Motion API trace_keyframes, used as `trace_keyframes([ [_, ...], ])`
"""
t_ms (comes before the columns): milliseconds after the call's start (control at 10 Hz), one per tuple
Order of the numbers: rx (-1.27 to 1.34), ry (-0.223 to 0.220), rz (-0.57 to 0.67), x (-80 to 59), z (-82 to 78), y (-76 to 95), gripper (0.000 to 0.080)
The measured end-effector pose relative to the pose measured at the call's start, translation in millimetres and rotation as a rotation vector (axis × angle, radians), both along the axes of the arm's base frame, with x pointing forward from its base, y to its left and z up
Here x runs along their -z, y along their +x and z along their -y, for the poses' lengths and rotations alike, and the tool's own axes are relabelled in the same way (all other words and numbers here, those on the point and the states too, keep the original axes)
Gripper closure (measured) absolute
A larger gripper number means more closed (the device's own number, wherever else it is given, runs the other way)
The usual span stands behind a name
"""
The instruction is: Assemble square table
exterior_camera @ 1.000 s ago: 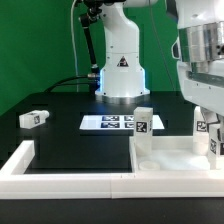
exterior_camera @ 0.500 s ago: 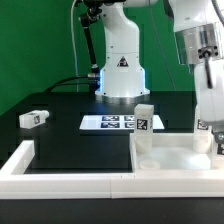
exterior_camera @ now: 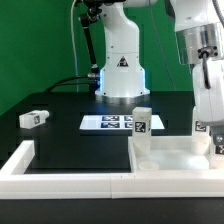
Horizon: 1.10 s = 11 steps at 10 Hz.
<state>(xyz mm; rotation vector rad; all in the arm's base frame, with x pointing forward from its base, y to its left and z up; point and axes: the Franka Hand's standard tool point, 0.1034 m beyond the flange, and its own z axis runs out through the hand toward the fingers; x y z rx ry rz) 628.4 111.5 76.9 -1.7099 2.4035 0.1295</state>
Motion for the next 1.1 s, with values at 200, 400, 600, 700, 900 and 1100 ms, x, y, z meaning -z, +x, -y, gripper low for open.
trace_keyframes([
  [200, -0.097, 0.002, 0.061, -29.5, 26.2, -8.9, 0.0162],
  [400, -0.117, -0.001, 0.086, -46.3, 42.0, -11.0, 0.0152],
  [600, -0.123, -0.002, 0.079, -41.5, 38.8, -12.5, 0.0151],
  [700, -0.123, -0.002, 0.079, -41.5, 38.8, -12.5, 0.0151],
  [900, -0.124, -0.003, 0.078, -41.1, 38.9, -12.7, 0.0151],
  [1100, -0.249, -0.016, 0.118, -50.9, 59.2, -20.3, 0.0151],
])
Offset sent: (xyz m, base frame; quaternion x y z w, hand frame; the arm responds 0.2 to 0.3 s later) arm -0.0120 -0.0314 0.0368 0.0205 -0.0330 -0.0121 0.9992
